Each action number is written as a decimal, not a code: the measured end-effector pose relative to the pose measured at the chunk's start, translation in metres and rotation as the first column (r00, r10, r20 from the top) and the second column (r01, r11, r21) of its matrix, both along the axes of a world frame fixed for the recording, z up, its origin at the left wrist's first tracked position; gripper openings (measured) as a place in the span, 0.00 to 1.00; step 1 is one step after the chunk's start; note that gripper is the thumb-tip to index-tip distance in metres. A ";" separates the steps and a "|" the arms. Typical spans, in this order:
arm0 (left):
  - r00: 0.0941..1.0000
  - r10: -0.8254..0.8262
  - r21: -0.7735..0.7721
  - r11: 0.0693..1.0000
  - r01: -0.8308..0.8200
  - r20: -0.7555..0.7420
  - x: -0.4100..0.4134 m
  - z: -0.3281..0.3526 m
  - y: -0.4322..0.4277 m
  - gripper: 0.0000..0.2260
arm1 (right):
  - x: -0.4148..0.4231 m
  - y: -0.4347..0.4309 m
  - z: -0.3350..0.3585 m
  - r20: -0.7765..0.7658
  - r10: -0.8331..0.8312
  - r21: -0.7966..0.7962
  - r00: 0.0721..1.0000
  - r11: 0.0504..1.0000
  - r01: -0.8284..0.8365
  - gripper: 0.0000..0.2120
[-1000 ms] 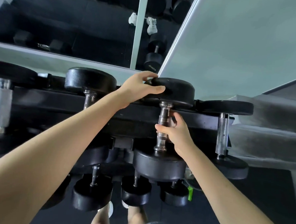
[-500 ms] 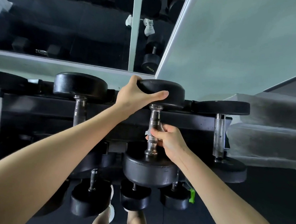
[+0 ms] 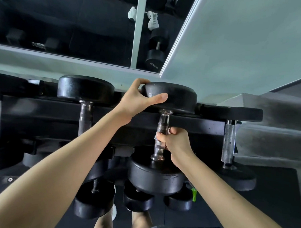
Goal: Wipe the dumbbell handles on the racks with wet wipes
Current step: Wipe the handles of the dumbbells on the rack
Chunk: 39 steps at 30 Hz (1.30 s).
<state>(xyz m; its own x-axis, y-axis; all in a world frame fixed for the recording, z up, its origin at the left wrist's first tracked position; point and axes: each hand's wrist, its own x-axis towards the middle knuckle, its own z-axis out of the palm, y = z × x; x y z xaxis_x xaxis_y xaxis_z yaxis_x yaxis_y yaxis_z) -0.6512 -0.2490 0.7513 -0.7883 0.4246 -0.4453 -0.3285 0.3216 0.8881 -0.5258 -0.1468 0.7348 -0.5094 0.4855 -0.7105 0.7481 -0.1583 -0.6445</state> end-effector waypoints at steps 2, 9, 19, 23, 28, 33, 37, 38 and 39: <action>0.998 -0.059 -0.026 0.998 0.059 -0.010 -0.004 0.000 -0.001 0.31 | 0.002 -0.001 0.002 -0.031 0.023 0.025 0.999 0.999 -0.022 0.03; 0.979 -0.165 -0.139 0.979 0.149 -0.116 -0.003 0.007 0.006 0.28 | 0.034 0.000 0.027 -0.137 0.129 -0.094 0.982 0.985 -0.143 0.14; 0.987 -0.132 -0.112 0.986 0.121 -0.097 -0.001 0.000 0.009 0.34 | -0.007 -0.003 0.016 -0.213 -0.094 0.279 0.973 0.948 0.153 0.10; 0.983 -0.142 -0.116 0.985 0.129 -0.112 -0.002 -0.001 0.009 0.28 | 0.026 -0.014 0.027 -0.091 0.257 0.426 0.962 0.883 -0.196 0.16; 0.983 -0.149 -0.103 0.985 0.138 -0.106 -0.002 0.001 0.009 0.27 | 0.029 0.000 0.021 -0.145 0.148 0.404 0.978 0.911 -0.078 0.21; 0.982 -0.153 -0.117 0.983 0.140 -0.109 -0.002 0.001 0.009 0.27 | 0.031 0.004 0.006 -0.153 0.037 0.489 0.988 0.871 0.043 0.08; 0.981 -0.162 -0.124 0.981 0.149 -0.103 -0.002 0.001 0.009 0.27 | 0.036 -0.005 0.007 -0.099 0.138 0.512 0.985 0.856 -0.069 0.12; 0.981 -0.162 -0.123 0.981 0.149 -0.104 -0.002 0.001 0.009 0.27 | 0.035 -0.007 0.010 -0.108 0.143 0.518 0.984 0.853 -0.067 0.10; 0.981 -0.159 -0.123 0.982 0.146 -0.107 -0.002 0.001 0.010 0.28 | 0.033 -0.009 0.010 -0.112 0.141 0.529 0.984 0.846 -0.061 0.09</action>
